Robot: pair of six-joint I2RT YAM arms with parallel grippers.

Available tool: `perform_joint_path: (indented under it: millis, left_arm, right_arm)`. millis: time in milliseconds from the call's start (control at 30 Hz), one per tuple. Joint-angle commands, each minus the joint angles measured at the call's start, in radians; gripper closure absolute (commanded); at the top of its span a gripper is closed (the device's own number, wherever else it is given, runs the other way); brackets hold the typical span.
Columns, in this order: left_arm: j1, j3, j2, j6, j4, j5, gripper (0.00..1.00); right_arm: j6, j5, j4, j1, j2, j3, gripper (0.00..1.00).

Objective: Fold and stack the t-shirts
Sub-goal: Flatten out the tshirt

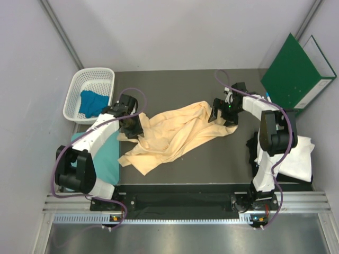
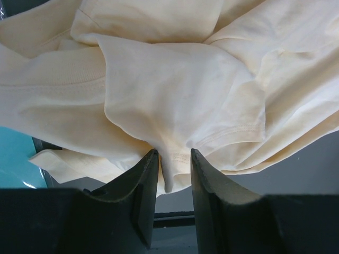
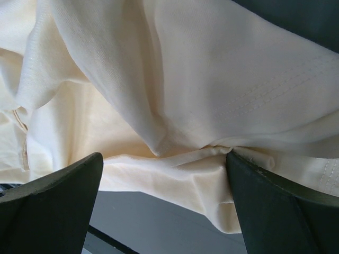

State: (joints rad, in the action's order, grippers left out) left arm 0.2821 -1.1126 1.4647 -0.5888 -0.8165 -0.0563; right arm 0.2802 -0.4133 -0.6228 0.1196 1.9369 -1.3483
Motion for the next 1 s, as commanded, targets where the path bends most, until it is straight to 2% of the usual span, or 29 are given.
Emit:
perform_joint_path:
  millis: [0, 133, 267, 433, 467, 600, 767, 967]
  left_arm:
    - [0.008, 0.017, 0.020, -0.011, -0.009, -0.005, 0.64]
    - [0.008, 0.063, 0.020, -0.016, 0.023, -0.001, 0.64]
    - [0.008, 0.073, 0.039, -0.022, 0.046, 0.016, 1.00]
    - [0.006, -0.005, 0.043, -0.011, 0.002, 0.047, 1.00]
    - [0.008, -0.027, 0.039, -0.003, -0.009, 0.093, 1.00]
    - [0.006, -0.179, 0.016, 0.020, -0.061, 0.137, 1.00]
    - [0.005, -0.306, -0.003, 0.033, -0.096, 0.177, 1.00]
    - [-0.011, -0.377, -0.040, 0.027, -0.056, 0.231, 1.00]
  right_arm:
    - [-0.009, -0.005, 0.014, -0.012, -0.032, 0.011, 0.00]
    - [-0.004, 0.002, 0.020, -0.018, -0.045, 0.012, 0.00]
    - [-0.001, 0.014, 0.032, -0.029, -0.087, 0.021, 0.00]
    - [-0.007, 0.048, 0.054, -0.051, -0.162, 0.031, 0.00]
    - [-0.007, 0.062, 0.060, -0.064, -0.194, 0.040, 0.00]
    - [0.020, 0.070, 0.090, -0.112, -0.251, 0.064, 0.00]
    - [0.050, -0.017, 0.098, -0.216, -0.214, 0.086, 0.00]
    - [0.099, -0.152, 0.173, -0.229, -0.190, 0.138, 0.00]
